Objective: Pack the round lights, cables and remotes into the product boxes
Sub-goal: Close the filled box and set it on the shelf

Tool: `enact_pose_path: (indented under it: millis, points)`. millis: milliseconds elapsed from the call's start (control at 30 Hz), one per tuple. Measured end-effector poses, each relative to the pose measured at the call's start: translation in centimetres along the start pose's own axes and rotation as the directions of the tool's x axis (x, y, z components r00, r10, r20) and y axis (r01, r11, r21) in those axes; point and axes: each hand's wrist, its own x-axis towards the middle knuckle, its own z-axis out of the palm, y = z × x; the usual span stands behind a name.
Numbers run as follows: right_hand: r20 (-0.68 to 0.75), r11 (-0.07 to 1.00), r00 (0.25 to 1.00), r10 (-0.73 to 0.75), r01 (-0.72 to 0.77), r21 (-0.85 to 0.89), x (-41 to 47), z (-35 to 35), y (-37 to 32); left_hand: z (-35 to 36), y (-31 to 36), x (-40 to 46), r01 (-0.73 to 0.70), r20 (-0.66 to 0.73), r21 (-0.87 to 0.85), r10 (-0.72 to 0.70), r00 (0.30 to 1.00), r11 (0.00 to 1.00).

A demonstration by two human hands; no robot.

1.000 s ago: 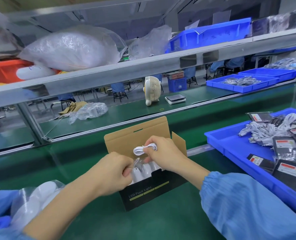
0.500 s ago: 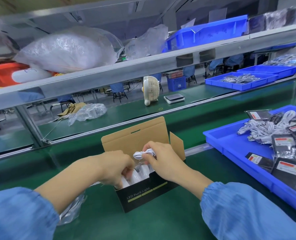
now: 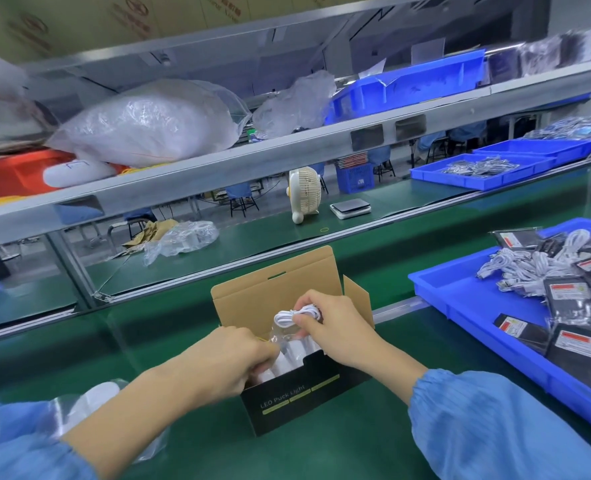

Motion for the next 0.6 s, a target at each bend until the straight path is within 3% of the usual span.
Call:
enact_pose_path:
  millis: [267, 367, 500, 600]
  points:
    - [-0.009, 0.999, 1.0, -0.004, 0.004, 0.041, 0.2, 0.0, 0.5, -0.9, -0.3, -0.1, -0.136, -0.075, -0.017, 0.135, 0.988, 0.991]
    - [-0.006, 0.999, 1.0, -0.01, 0.011, 0.054, 0.3, 0.0, 0.5, -2.3, -1.5, -0.1, -0.172, -0.136, -0.105, 0.157, 0.978, 0.98]
    - [-0.008, 0.998, 1.0, -0.018, 0.019, 0.064, 0.3, 0.1, 0.5, -3.6, -2.4, -0.2, -0.045, -0.234, -0.334, -0.037, 0.972, 0.942]
    - [-0.009, 0.997, 0.999, -0.036, 0.037, 0.069, 0.3, 0.0, 0.6, -3.8, -1.6, 0.0, 0.113, -0.151, -0.372, -0.18, 0.972, 0.921]
